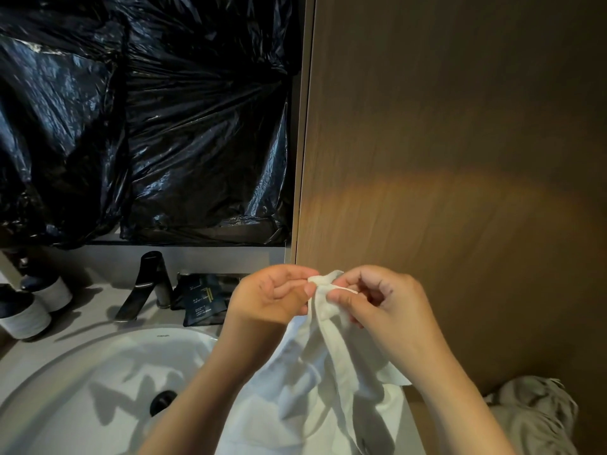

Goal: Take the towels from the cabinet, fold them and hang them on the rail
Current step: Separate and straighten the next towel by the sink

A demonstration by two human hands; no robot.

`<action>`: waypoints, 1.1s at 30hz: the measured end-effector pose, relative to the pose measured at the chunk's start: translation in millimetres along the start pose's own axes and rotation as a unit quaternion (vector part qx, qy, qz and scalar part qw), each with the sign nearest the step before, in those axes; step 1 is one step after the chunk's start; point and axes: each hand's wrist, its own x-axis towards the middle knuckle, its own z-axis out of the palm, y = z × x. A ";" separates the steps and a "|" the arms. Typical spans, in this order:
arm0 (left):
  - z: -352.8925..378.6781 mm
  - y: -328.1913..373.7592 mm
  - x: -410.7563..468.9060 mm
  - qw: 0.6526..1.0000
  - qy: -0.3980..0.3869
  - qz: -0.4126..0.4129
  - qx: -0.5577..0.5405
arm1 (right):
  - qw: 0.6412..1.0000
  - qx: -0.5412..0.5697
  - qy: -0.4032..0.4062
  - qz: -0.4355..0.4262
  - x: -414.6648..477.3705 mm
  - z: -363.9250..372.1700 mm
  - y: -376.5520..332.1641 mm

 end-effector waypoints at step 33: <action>-17.1 46.1 27.1 0.933 0.042 0.235 0.268 | 0.995 -0.059 -0.049 -0.072 31.6 -8.1 29.7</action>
